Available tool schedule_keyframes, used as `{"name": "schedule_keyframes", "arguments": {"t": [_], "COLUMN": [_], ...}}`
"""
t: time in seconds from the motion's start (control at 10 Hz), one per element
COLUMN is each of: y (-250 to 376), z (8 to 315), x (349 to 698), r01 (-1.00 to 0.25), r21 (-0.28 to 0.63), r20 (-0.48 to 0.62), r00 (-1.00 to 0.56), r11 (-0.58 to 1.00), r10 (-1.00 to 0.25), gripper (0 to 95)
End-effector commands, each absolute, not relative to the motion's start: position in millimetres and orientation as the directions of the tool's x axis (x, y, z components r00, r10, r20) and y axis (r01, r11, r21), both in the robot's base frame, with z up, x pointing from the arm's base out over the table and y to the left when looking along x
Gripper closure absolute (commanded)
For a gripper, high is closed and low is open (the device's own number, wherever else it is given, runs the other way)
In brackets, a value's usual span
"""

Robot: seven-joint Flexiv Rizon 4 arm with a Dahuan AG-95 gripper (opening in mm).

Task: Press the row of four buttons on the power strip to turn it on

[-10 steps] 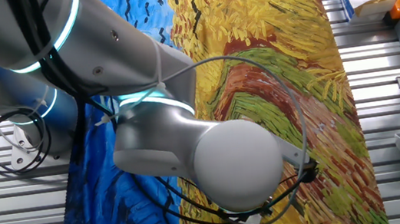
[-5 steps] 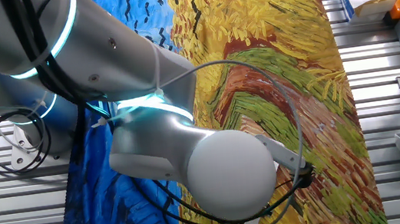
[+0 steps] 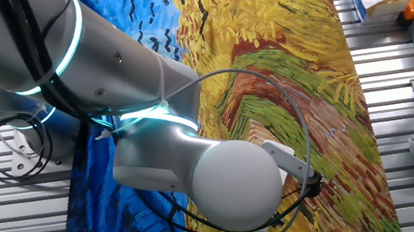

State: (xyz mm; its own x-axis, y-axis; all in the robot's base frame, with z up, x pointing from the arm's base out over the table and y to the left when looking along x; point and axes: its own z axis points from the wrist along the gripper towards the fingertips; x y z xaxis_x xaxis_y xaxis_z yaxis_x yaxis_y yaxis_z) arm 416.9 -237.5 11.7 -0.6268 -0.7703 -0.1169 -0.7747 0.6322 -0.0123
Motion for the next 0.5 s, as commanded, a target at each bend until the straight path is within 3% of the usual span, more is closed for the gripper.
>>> {"name": "schedule_keyframes", "arguments": {"t": [0.1, 0.5], "y": [-238, -237], "z": [10, 28], "x": [417, 417], "r01": [-0.773, -0.763], "r21": [-0.014, -0.012], "r20": [-0.112, -0.088], "r00": [-0.629, -0.643], "r11": [0.634, 0.646], "r10": [-0.769, -0.761], "gripper": [0.0, 0.0]}}
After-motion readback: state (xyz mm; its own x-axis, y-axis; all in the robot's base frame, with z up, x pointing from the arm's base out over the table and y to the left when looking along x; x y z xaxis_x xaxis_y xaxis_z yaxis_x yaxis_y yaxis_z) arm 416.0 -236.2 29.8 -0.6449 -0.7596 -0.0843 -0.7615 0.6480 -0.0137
